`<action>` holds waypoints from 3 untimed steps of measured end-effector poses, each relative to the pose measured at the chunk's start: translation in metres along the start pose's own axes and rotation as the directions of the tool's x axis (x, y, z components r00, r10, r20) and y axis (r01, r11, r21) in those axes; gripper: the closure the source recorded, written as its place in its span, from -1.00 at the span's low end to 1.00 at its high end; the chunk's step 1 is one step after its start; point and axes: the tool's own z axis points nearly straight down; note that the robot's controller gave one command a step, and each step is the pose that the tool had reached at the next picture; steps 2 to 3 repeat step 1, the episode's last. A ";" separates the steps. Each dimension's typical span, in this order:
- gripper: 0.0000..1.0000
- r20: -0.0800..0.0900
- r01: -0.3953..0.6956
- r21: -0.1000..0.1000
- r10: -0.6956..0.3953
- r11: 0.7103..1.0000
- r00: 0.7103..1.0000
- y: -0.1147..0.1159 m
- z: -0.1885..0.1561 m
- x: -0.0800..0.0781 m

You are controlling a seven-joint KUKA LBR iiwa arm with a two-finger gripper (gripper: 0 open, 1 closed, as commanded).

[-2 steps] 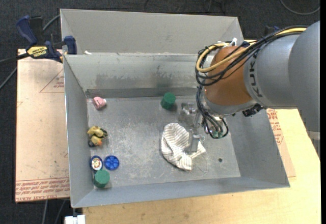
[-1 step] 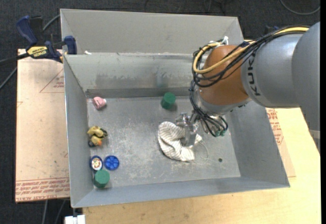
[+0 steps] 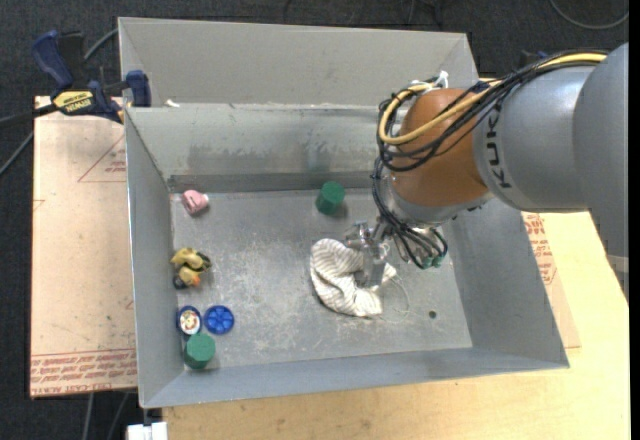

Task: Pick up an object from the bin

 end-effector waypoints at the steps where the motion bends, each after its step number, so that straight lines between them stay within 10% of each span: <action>1: 1.00 -0.002 0.000 0.000 0.000 1.000 1.000 0.000 -0.003 0.001; 3: 1.00 -0.002 0.000 0.000 0.000 1.000 1.000 0.000 -0.003 0.001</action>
Offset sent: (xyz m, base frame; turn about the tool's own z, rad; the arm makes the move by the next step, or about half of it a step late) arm 0.0000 0.0000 0.0039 0.0000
